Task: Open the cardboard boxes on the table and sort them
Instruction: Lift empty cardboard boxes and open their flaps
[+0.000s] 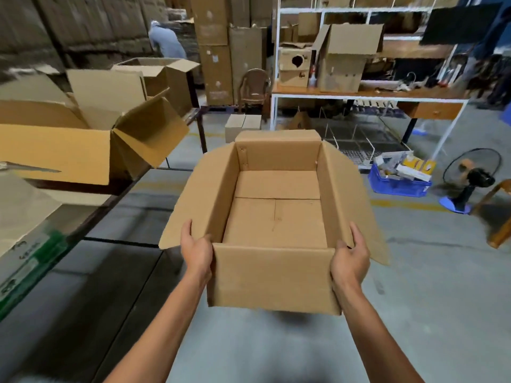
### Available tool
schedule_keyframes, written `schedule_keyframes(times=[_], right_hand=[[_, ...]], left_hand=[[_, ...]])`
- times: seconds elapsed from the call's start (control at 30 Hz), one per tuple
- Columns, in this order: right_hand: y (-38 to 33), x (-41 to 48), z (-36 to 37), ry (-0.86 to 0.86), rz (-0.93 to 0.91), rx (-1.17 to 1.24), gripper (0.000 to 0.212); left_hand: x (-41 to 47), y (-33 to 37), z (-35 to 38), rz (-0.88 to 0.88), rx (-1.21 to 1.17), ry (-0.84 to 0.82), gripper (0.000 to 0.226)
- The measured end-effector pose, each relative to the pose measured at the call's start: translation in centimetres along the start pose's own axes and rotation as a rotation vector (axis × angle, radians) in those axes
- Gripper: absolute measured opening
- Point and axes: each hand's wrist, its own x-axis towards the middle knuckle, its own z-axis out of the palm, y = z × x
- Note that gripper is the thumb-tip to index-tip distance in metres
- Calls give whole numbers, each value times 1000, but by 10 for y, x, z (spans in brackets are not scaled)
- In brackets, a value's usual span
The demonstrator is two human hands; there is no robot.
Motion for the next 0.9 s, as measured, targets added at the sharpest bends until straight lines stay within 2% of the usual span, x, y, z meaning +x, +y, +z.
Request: schedule_keyframes(times=[0.27,0.53,0.9], right_hand=[[-58,104,96,-122,-112,151,59],[-129,205,251,-205,-264,244,61],[-235,286,446,-410,-349,447,62]], left_hand=[[83,57,63,172,-7,194,67],[233,114,115,318,-142,391,66],[396,211,129,508,-197,625,70]])
